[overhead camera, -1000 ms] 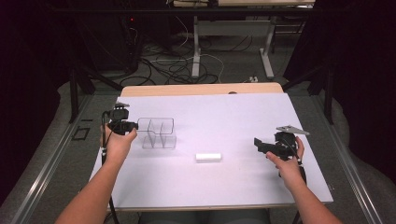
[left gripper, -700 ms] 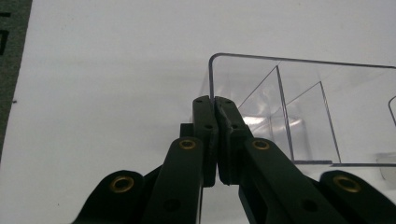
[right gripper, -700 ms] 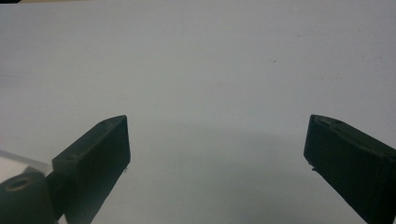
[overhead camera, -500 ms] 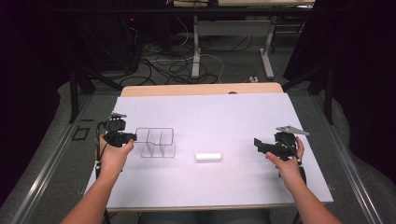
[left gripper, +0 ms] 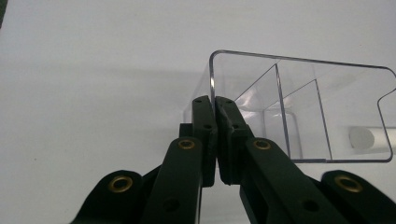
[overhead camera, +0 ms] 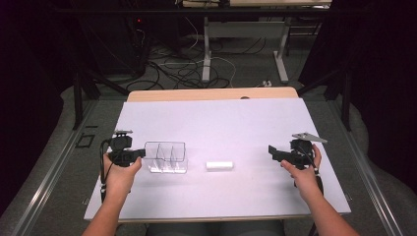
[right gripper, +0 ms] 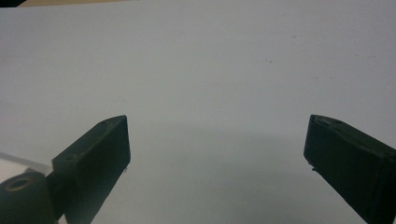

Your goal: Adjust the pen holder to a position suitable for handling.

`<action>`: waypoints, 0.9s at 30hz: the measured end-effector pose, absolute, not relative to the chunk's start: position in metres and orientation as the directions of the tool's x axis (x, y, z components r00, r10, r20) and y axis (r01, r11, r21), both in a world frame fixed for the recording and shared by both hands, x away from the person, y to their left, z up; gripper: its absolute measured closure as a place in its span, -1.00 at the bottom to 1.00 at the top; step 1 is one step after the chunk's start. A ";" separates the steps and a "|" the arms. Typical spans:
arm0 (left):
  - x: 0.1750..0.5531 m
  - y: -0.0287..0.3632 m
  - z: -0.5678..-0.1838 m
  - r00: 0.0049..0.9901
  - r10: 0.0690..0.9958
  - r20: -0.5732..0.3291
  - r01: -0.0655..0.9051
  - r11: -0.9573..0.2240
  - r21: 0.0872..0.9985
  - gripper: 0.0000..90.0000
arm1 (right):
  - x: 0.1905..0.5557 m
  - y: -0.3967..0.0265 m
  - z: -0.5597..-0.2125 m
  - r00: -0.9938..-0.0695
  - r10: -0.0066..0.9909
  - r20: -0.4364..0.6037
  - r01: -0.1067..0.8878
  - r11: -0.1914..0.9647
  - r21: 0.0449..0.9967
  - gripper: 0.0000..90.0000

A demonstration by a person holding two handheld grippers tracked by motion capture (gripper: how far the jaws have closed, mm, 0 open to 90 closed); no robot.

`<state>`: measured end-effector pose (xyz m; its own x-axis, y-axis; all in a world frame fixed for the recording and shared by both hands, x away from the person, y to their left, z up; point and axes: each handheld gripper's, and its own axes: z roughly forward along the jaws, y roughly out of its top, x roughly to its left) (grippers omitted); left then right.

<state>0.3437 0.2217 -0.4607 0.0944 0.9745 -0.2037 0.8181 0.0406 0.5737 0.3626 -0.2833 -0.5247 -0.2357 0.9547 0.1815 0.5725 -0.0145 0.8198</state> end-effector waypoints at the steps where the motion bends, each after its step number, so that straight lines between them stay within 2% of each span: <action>1: 0.343 0.222 -0.461 0.097 0.974 -0.204 0.819 0.039 0.573 0.97 | 0.363 -0.283 -0.525 -0.237 0.954 0.181 0.572 -0.013 0.820 -0.85; 12: 0.344 0.228 -0.465 0.111 0.956 -0.273 0.805 0.075 0.589 0.91 | 0.364 -0.282 -0.526 -0.240 0.954 0.181 0.574 -0.011 0.819 -0.85; 16: 0.343 0.229 -0.468 0.135 0.948 -0.289 0.779 0.079 0.623 0.71 | 0.363 -0.282 -0.526 -0.241 0.954 0.178 0.579 -0.006 0.815 -0.85; 18: 0.342 0.229 -0.468 0.150 0.945 -0.289 0.765 0.075 0.640 0.69 | 0.363 -0.283 -0.526 -0.245 0.953 0.179 0.579 -0.004 0.815 -0.85; 19: 0.342 0.230 -0.468 0.164 0.942 -0.292 0.756 0.070 0.650 0.67 | 0.363 -0.283 -0.526 -0.246 0.952 0.181 0.581 -0.005 0.814 -0.82; 20: 0.341 0.231 -0.467 0.179 0.941 -0.287 0.743 0.062 0.666 0.58 | 0.362 -0.283 -0.524 -0.251 0.952 0.177 0.586 0.004 0.810 -0.67; 22: 0.340 0.233 -0.468 0.207 0.937 -0.282 0.706 0.056 0.706 0.54 | 0.361 -0.282 -0.523 -0.253 0.950 0.185 0.590 0.000 0.807 -0.66; 23: 0.339 0.234 -0.468 0.227 0.933 -0.279 0.682 0.052 0.730 0.43 | 0.361 -0.281 -0.521 -0.276 0.944 0.182 0.588 0.016 0.809 -0.65; 25: 0.337 0.235 -0.469 0.269 0.922 -0.277 0.641 0.043 0.766 0.35 | 0.359 -0.279 -0.519 -0.313 0.934 0.171 0.579 0.045 0.814 -0.65; 27: 0.333 0.237 -0.472 0.326 0.917 -0.228 0.586 -0.007 0.810 0.26 | 0.358 -0.276 -0.516 -0.344 0.926 0.155 0.568 0.074 0.820 -0.65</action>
<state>0.3335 0.2369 -0.4716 0.3264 0.9172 -0.2283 0.5858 -0.0067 0.8105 0.3575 -0.2759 -0.5164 -0.3441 0.9260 0.1553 0.5680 0.0737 0.8197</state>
